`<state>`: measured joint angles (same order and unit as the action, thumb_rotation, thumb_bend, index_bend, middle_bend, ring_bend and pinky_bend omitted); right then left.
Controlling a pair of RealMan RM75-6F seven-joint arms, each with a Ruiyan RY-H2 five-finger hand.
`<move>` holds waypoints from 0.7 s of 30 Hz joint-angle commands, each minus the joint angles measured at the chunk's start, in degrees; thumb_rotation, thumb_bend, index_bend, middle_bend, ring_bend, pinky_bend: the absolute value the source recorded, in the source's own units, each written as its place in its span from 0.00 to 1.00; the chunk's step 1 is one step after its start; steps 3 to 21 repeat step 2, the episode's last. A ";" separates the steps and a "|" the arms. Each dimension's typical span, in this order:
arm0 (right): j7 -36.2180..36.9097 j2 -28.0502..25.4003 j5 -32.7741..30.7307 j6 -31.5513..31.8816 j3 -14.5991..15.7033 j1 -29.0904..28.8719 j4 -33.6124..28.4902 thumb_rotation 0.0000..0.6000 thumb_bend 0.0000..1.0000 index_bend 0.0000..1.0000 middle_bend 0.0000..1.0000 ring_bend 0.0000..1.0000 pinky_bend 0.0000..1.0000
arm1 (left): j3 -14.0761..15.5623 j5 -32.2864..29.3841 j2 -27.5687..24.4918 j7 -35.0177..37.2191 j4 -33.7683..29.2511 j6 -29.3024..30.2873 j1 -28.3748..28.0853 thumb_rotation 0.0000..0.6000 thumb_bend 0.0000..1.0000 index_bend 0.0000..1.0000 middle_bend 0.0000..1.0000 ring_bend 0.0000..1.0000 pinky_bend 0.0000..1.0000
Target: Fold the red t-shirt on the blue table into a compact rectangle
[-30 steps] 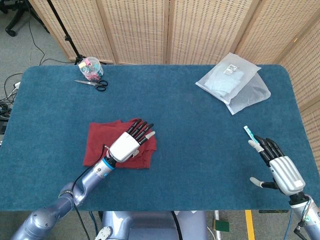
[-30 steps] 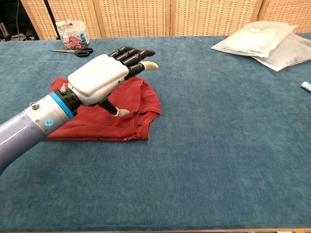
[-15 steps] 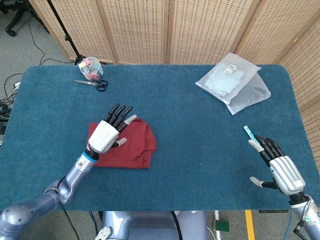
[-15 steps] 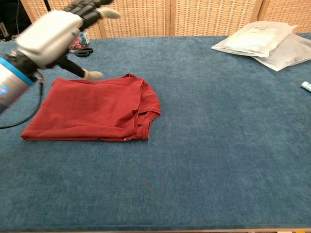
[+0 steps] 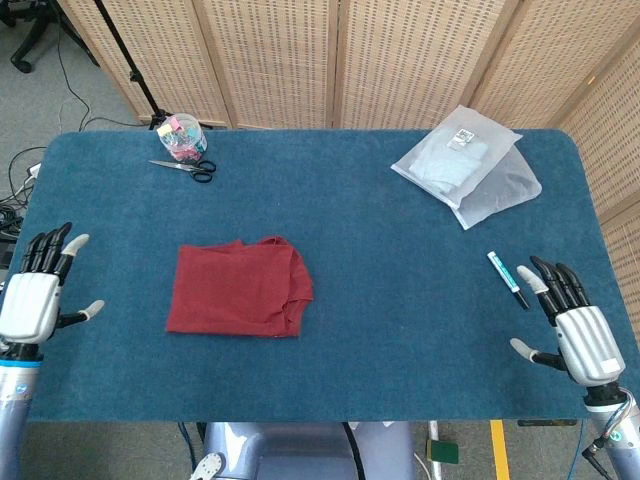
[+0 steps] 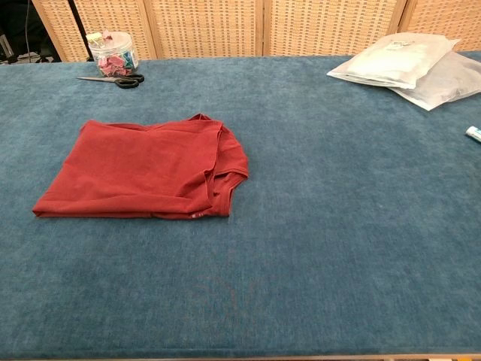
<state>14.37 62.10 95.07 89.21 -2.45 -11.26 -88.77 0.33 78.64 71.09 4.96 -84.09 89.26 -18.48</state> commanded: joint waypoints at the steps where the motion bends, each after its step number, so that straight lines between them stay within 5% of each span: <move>1: -2.67 1.61 -1.22 1.99 -1.40 0.97 0.67 1.00 0.00 0.00 0.00 0.00 0.00 | 0.36 -1.30 -1.02 1.08 -1.01 -0.42 1.85 1.00 0.00 0.00 0.00 0.00 0.00; 21: -2.84 1.74 -1.33 2.15 -1.53 1.04 0.72 1.00 0.00 0.00 0.00 0.00 0.00 | 0.32 -1.07 -1.25 1.08 -1.03 -0.77 1.93 1.00 0.00 0.00 0.00 0.00 0.00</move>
